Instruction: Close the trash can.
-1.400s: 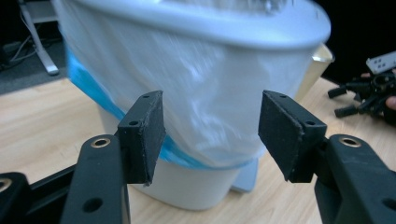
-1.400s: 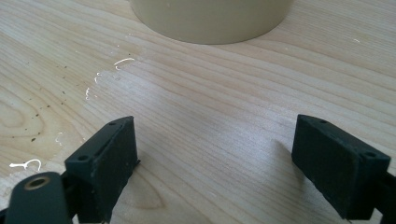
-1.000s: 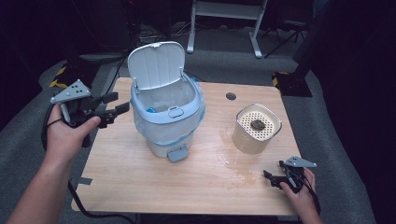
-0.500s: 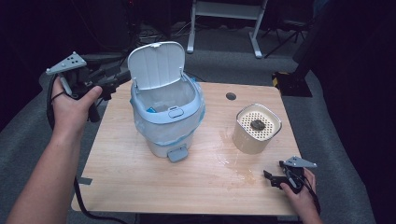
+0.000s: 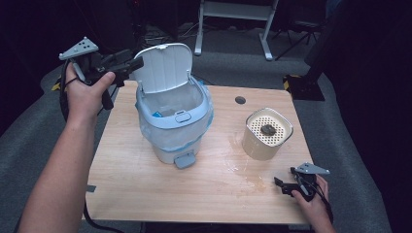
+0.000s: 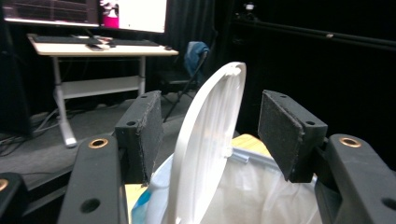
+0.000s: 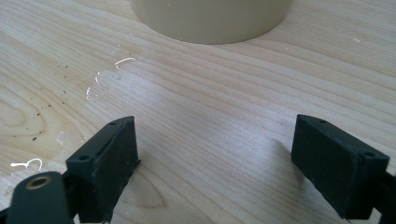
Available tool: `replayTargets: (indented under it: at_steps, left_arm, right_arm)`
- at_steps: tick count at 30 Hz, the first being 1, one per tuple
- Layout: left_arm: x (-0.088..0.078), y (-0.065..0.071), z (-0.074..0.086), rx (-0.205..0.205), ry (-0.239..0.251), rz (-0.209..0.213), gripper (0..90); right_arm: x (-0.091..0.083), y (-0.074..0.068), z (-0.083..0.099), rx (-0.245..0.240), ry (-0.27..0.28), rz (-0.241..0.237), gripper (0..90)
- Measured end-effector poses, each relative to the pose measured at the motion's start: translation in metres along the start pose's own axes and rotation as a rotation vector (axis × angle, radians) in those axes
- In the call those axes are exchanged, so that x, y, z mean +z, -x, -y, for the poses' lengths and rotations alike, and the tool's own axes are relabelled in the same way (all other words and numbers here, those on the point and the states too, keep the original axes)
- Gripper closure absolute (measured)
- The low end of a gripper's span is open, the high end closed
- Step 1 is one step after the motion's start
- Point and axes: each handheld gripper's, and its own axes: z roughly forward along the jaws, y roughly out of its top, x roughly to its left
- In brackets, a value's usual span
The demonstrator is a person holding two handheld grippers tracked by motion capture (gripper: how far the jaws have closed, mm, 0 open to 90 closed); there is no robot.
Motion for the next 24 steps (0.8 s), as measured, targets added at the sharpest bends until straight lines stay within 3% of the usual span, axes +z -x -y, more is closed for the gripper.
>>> replayTargets:
  at_steps: [6, 13, 24]
  left_arm:
    - [0.011, 0.008, -0.006, 0.023, -0.042, 0.006, 39.7]
    - [0.007, 0.014, -0.005, 0.018, -0.051, 0.041, 41.3]
    - [-0.006, 0.043, 0.019, 0.045, -0.102, 0.141, 43.7]
  right_arm:
    - [0.000, 0.000, 0.000, 0.000, 0.000, 0.000, 14.6]
    - [0.000, 0.000, 0.000, 0.000, 0.000, 0.000, 14.6]
    - [0.000, 0.000, 0.000, 0.000, 0.000, 0.000, 14.6]
